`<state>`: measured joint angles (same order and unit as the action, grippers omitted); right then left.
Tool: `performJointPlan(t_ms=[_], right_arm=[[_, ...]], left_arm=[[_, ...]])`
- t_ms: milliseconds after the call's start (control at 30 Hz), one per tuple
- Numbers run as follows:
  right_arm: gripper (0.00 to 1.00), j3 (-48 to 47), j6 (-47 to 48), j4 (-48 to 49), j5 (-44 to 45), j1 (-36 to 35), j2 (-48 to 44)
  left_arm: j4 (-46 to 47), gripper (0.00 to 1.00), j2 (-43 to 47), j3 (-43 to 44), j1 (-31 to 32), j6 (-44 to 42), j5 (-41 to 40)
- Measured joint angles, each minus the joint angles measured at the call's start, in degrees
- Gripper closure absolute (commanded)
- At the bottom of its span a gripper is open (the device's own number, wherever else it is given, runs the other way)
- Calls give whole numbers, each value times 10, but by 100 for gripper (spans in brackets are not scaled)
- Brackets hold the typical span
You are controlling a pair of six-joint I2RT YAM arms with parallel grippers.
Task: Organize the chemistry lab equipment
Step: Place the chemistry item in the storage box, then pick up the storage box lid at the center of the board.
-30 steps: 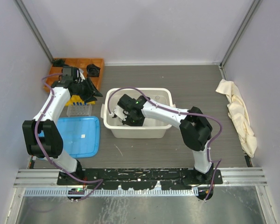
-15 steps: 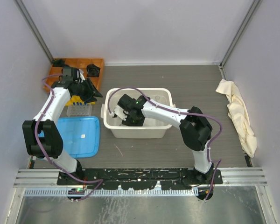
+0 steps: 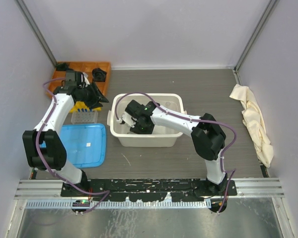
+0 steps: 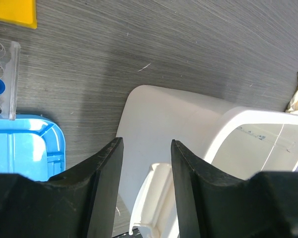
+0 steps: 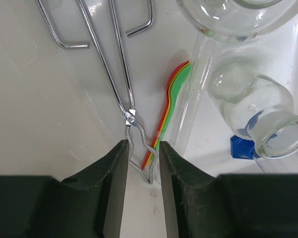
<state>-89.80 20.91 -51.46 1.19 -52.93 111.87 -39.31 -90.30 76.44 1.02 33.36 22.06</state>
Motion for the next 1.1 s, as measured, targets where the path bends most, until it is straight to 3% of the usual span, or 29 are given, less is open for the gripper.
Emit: performJointPlan(t_ms=[233, 533, 867, 1100], right_arm=[[61, -40, -7, -16, 4, 2, -8], [60, -158, -31, -37, 5, 19, -59], [55, -306, -100, -15, 13, 65, -97], [55, -390, -129, 20, -2, 62, -58]], left_arm=[[0, 54, 21, 0, 0, 0, -9], [1, 52, 23, 0, -12, 1, -8], [-35, 46, 66, 0, -131, 0, -35], [-84, 46, 137, 0, -159, 0, -86]])
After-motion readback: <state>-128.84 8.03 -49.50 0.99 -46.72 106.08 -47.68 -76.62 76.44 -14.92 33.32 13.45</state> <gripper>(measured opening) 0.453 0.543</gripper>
